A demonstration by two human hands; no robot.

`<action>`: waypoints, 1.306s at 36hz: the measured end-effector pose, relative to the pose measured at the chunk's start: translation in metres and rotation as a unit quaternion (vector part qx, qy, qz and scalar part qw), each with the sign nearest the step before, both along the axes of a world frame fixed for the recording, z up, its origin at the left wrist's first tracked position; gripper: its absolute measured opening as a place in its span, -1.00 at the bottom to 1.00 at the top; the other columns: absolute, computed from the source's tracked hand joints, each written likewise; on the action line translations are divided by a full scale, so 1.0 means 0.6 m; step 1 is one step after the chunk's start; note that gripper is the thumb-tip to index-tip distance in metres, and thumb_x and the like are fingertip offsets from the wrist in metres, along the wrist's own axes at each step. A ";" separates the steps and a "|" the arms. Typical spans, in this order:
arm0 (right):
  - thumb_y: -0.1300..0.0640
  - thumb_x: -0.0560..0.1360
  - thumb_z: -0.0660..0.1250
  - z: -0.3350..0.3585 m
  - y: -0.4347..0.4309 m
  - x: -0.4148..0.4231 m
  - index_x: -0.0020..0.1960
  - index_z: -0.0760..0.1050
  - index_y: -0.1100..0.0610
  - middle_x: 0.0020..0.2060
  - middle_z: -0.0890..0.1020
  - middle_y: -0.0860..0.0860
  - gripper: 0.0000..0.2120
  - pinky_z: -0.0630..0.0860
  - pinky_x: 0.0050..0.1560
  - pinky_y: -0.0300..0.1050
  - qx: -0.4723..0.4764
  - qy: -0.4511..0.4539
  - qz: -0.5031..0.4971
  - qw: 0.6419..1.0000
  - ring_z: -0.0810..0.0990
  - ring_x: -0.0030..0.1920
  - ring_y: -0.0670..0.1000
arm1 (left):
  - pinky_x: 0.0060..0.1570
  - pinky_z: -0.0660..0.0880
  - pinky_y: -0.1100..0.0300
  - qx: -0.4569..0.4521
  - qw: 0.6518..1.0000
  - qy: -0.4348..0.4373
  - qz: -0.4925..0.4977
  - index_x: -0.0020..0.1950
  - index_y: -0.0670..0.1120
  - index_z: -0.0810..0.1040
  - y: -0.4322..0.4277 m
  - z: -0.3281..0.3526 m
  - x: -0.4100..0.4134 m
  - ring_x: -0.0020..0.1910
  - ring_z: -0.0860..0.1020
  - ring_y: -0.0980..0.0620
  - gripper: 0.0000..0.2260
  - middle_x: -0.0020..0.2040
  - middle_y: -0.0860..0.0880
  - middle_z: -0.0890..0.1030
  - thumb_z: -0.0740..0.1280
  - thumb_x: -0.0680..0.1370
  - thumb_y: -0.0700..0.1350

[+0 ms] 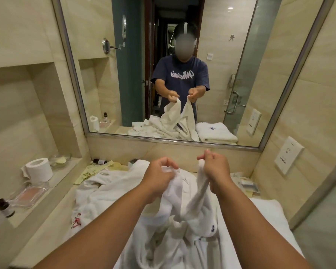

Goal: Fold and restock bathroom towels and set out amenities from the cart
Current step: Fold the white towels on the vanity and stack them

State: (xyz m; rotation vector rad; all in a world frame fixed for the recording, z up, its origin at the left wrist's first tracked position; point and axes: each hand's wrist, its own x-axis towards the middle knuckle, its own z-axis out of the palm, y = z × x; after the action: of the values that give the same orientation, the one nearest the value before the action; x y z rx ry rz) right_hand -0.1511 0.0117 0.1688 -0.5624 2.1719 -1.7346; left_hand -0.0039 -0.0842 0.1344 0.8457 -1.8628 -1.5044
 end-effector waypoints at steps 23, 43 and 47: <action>0.66 0.40 0.27 -0.039 0.020 0.021 0.19 0.65 0.20 0.09 0.67 0.17 -0.47 0.59 0.07 -0.10 -0.121 -0.157 0.216 0.956 0.67 0.01 0.07 | -0.02 0.67 -0.13 0.248 0.966 0.068 0.035 0.00 -0.11 0.73 0.027 -0.019 -0.007 0.05 0.67 -0.35 -0.62 0.01 -0.32 0.70 0.42 0.31 -0.48; 0.18 0.60 0.39 -0.044 0.030 0.036 -0.22 0.57 0.04 -0.32 0.59 -0.03 -0.78 0.46 -0.30 -0.10 -0.018 0.070 0.297 0.952 0.50 -0.31 -0.03 | 0.21 0.57 -0.08 0.452 0.880 0.081 -0.121 0.32 -0.36 0.58 0.032 0.028 0.025 0.11 0.63 -0.29 -0.58 0.17 -0.34 0.62 0.26 0.47 -0.34; 0.15 0.62 0.38 -0.041 0.033 0.041 -0.18 0.63 -0.01 -0.15 0.69 0.09 -0.78 0.42 -0.30 -0.20 -0.021 0.043 0.308 0.950 0.52 -0.22 -0.05 | 0.10 0.56 -0.03 0.401 0.899 0.048 -0.169 0.10 -0.26 0.66 0.039 0.025 0.030 -0.02 0.65 -0.22 -0.77 0.01 -0.28 0.65 0.28 0.51 -0.34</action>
State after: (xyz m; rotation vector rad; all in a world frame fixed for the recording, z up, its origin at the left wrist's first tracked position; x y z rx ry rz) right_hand -0.1265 0.0312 0.1442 -1.1933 1.7375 -1.4246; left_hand 0.0139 -0.0610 0.1495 0.7773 -1.3258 -2.5615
